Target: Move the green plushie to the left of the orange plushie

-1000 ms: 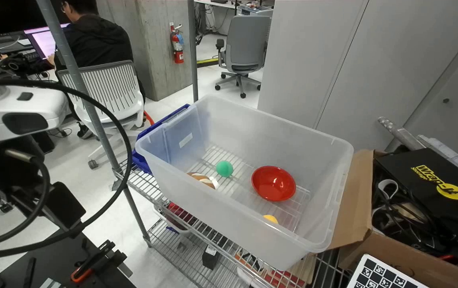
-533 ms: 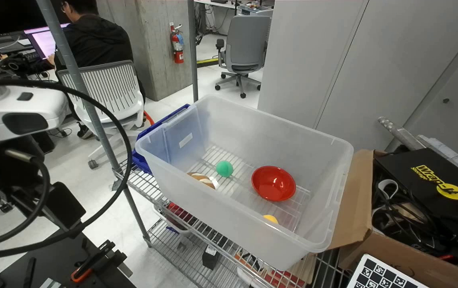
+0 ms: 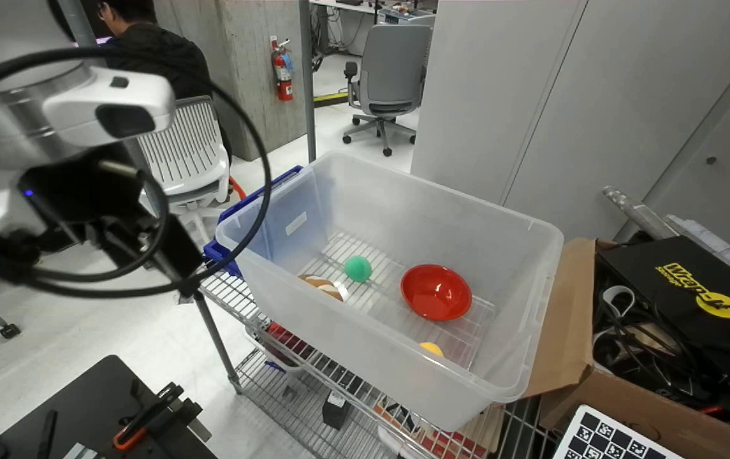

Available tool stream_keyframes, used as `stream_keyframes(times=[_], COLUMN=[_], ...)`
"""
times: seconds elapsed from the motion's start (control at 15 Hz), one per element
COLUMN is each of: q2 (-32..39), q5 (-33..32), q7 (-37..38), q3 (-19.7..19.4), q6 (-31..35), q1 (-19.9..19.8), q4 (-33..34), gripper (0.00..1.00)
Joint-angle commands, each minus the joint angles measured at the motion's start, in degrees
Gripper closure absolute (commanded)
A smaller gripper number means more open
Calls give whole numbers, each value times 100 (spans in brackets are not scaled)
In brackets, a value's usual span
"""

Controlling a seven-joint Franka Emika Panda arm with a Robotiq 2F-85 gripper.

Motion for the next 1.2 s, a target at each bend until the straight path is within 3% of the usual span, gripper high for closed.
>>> stream_keyframes(times=[0.0,0.4,0.6,0.87,1.13], q2=[1244,3252,4318,5696,6764], q5=[-124,206,14,356,596], q7=[182,266,506,644,388], q3=[-70,-251,-348,-557,-474], q6=[393,828,692,615,575], q1=[-219,-367,-462,-547,-644], q4=[1299,3265,4292,5602,6508], gripper=[0,0,0,0,0])
